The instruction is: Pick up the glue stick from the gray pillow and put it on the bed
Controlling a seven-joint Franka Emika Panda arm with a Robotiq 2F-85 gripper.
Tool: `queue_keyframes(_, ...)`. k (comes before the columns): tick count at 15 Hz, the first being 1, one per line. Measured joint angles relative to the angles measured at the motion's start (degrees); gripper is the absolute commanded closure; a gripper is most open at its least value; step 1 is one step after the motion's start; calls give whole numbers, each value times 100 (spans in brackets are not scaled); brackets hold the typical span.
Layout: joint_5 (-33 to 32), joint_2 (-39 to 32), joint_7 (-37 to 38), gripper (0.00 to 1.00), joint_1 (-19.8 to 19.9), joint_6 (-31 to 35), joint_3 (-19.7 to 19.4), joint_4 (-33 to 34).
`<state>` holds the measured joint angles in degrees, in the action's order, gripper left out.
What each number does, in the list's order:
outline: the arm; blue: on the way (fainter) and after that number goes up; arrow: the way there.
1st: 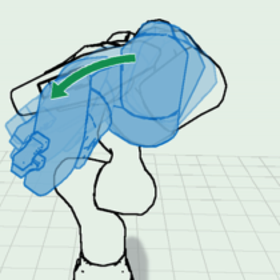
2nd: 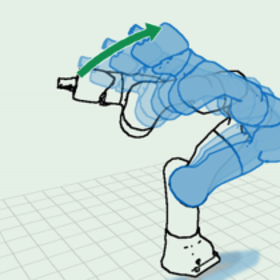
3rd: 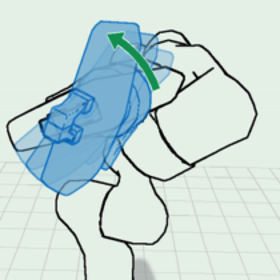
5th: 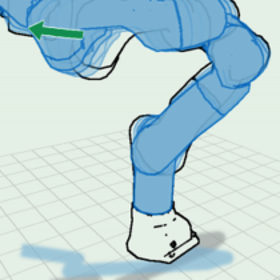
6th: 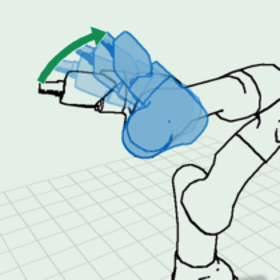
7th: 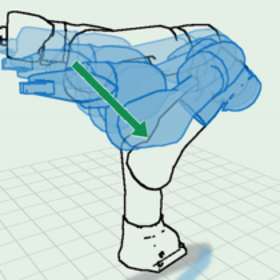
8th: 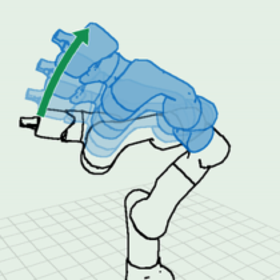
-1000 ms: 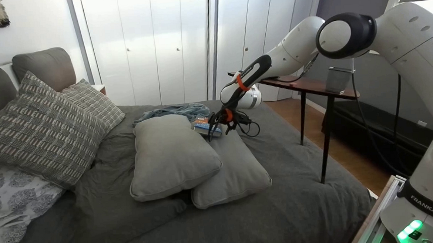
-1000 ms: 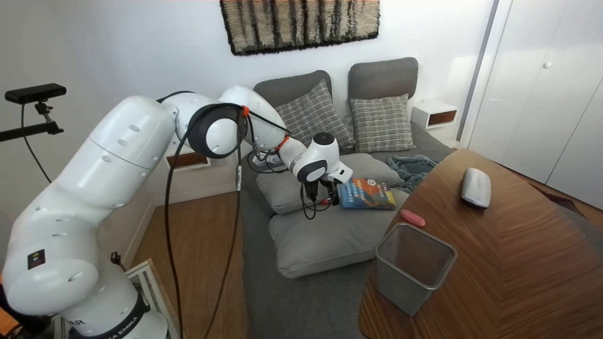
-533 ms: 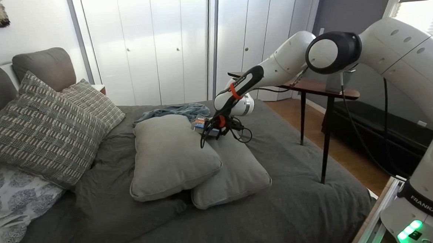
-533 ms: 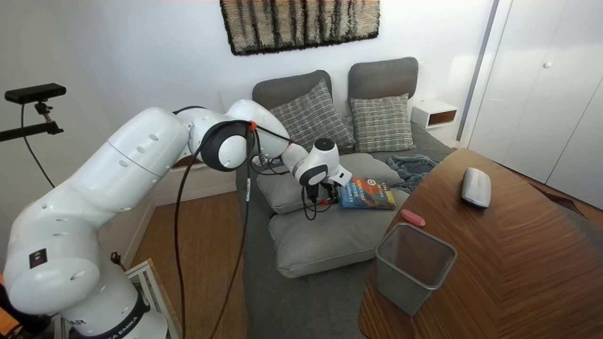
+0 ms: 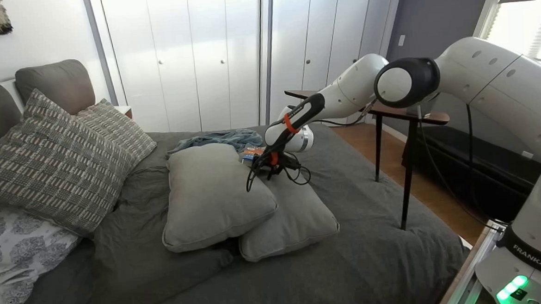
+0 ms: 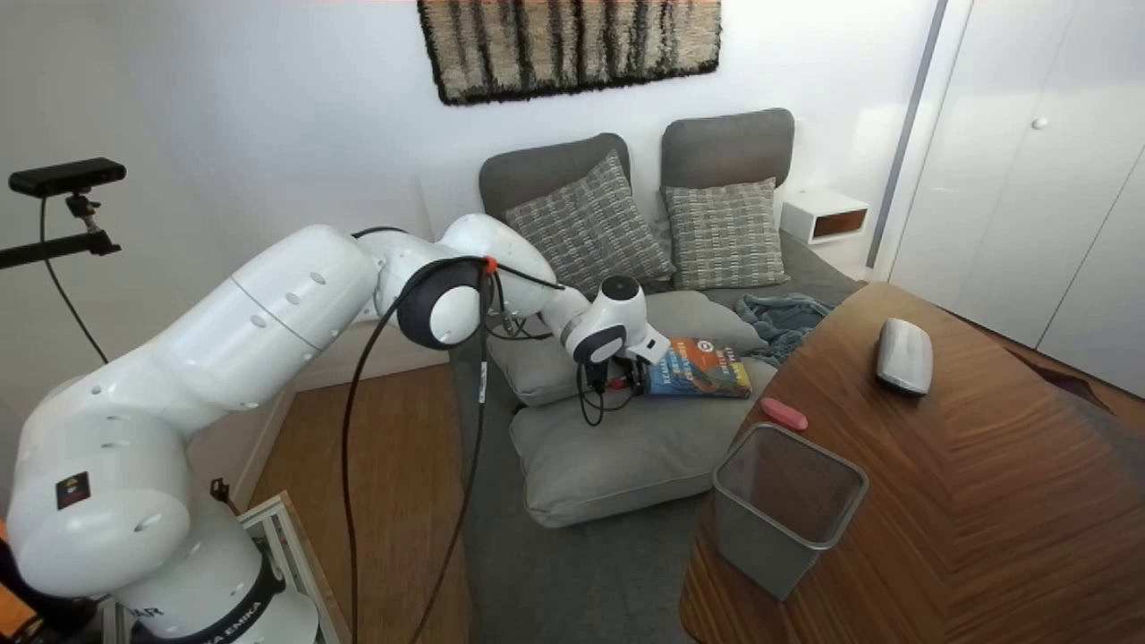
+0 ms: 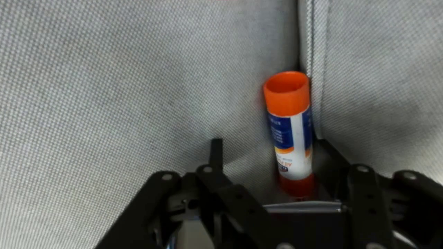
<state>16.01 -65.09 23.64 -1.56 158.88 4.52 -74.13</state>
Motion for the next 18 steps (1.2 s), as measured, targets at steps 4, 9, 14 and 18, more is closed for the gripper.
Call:
queue_keyframes(4, 0, -312, 0, 57, -18, -15, 60, 475)
queue_keyframes(9, 0, -657, 0, 92, -47, -292, 104, 1012)
queue_keyframes(14, -1, -619, -106, 92, 1, -689, 202, 1197)
queue_keyframes(18, -7, 14, -496, 92, 133, -1346, 323, 833)
